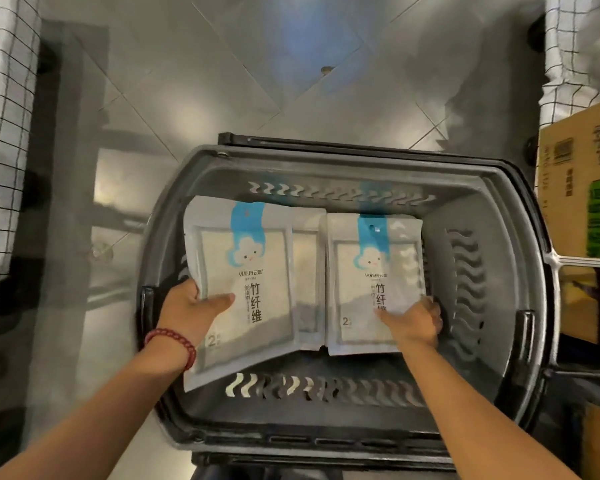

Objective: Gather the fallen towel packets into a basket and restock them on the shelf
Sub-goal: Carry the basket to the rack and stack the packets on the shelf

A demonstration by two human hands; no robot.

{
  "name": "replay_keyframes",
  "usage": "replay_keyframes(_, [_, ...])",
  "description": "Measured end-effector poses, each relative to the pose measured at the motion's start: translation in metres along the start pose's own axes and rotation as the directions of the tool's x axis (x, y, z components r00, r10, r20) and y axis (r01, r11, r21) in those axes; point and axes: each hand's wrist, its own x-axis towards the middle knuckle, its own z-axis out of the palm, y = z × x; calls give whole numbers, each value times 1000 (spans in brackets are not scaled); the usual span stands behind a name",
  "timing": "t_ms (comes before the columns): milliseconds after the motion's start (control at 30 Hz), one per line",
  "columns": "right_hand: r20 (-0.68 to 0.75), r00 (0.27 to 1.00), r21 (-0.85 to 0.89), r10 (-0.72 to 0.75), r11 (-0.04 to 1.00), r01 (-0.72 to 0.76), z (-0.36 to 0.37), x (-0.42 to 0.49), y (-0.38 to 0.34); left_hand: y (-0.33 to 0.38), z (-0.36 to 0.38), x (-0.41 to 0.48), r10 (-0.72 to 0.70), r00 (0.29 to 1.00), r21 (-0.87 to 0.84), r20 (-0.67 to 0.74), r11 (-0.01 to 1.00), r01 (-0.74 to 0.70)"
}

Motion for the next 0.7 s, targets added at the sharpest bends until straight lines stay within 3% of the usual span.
replay_keyframes(100, [27, 1000, -27, -7, 1000, 8, 6, 8, 3, -5, 7, 9, 0, 1000, 13, -5, 1000, 0])
replay_keyframes(400, [-95, 995, -100, -44, 994, 34, 6, 4, 1, -8, 15, 12, -27, 1000, 41, -12, 999, 27])
replay_keyframes(500, [-107, 980, 98, -165, 980, 176, 3, -2, 2, -3, 13, 10, -34, 999, 42, -23, 999, 35])
replay_keyframes(633, [-83, 929, 375, -360, 852, 364, -7, -27, 5, 1, 13, 0, -64, 998, 65, -26, 996, 65])
replay_keyframes(700, [-22, 914, 516, -406, 778, 358, -15, -38, 0, 5, 13, -3, -69, 997, 77, -25, 995, 70])
